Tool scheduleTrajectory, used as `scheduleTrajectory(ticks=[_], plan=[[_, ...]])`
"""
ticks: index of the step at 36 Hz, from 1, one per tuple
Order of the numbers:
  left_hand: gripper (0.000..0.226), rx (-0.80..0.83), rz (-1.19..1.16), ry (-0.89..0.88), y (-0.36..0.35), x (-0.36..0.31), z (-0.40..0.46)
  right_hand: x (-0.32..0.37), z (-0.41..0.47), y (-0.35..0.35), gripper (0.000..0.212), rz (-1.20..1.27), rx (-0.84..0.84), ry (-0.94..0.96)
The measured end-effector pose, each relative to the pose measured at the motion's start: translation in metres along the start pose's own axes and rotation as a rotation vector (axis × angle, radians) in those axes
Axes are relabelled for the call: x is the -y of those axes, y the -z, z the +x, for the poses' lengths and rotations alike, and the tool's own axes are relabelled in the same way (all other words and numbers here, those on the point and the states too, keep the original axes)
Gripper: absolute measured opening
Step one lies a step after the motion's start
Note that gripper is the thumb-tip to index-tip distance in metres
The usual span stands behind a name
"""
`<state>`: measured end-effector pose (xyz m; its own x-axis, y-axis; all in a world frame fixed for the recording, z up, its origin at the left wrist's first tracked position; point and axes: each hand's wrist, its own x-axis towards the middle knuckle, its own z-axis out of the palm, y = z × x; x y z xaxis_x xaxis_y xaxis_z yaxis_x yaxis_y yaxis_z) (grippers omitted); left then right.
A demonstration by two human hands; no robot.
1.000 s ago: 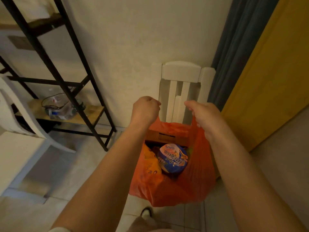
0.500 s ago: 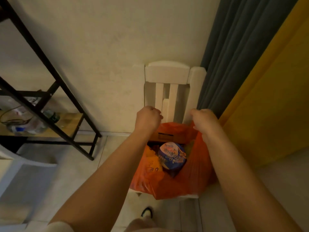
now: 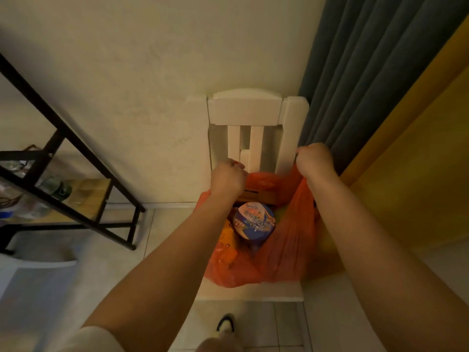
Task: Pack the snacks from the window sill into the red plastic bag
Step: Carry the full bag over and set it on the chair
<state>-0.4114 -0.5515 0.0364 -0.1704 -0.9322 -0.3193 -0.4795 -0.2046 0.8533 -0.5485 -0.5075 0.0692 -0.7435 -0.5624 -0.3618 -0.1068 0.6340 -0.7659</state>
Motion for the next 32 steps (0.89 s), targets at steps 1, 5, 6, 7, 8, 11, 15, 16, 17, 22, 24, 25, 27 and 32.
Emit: scheduleTrajectory(ticks=[1,5,6,7,8,11,15,16,17,22,24,25,27,32], plan=[[0.03,0.003,-0.008,0.004,-0.001,0.0,0.003,-0.004,0.004,-0.002,0.032,0.067,-0.015,0.002],[0.029,0.031,-0.018,-0.007,-0.006,0.001,0.008,-0.012,0.02,-0.003,0.032,-0.025,-0.041,0.045],[0.029,0.043,-0.02,-0.015,-0.007,0.001,0.008,-0.015,0.023,-0.003,0.032,-0.05,-0.034,0.045],[0.029,0.05,-0.022,-0.02,-0.008,0.002,0.009,-0.018,0.025,-0.001,0.032,-0.079,-0.031,0.044],[0.029,0.05,-0.024,-0.025,-0.008,0.003,0.011,-0.022,0.028,0.0,0.032,-0.108,-0.037,0.04],[0.026,0.017,-0.034,-0.029,-0.008,0.008,0.017,-0.032,0.034,0.001,0.032,-0.2,-0.067,0.048],[0.023,-0.013,-0.057,0.004,-0.005,0.021,0.021,-0.046,0.03,-0.007,0.039,-0.318,-0.111,0.085],[0.023,-0.023,-0.054,0.01,-0.004,0.026,0.022,-0.051,0.028,-0.011,0.04,-0.332,-0.106,0.09],[0.023,-0.038,-0.05,0.011,-0.004,0.031,0.021,-0.056,0.026,-0.014,0.041,-0.343,-0.104,0.09],[0.024,-0.096,0.039,-0.03,-0.003,0.054,0.016,-0.08,0.018,-0.022,0.04,-0.38,-0.13,0.112],[0.024,-0.098,0.066,-0.042,-0.002,0.061,0.014,-0.088,0.019,-0.021,0.041,-0.377,-0.131,0.121],[0.023,-0.103,0.073,-0.044,-0.002,0.065,0.014,-0.092,0.019,-0.02,0.04,-0.375,-0.125,0.119],[0.023,-0.114,0.096,-0.043,-0.001,0.073,0.014,-0.1,0.02,-0.018,0.04,-0.385,-0.111,0.119],[0.023,-0.103,0.105,-0.038,-0.001,0.083,0.012,-0.116,0.019,-0.017,0.034,-0.365,-0.115,0.094]])
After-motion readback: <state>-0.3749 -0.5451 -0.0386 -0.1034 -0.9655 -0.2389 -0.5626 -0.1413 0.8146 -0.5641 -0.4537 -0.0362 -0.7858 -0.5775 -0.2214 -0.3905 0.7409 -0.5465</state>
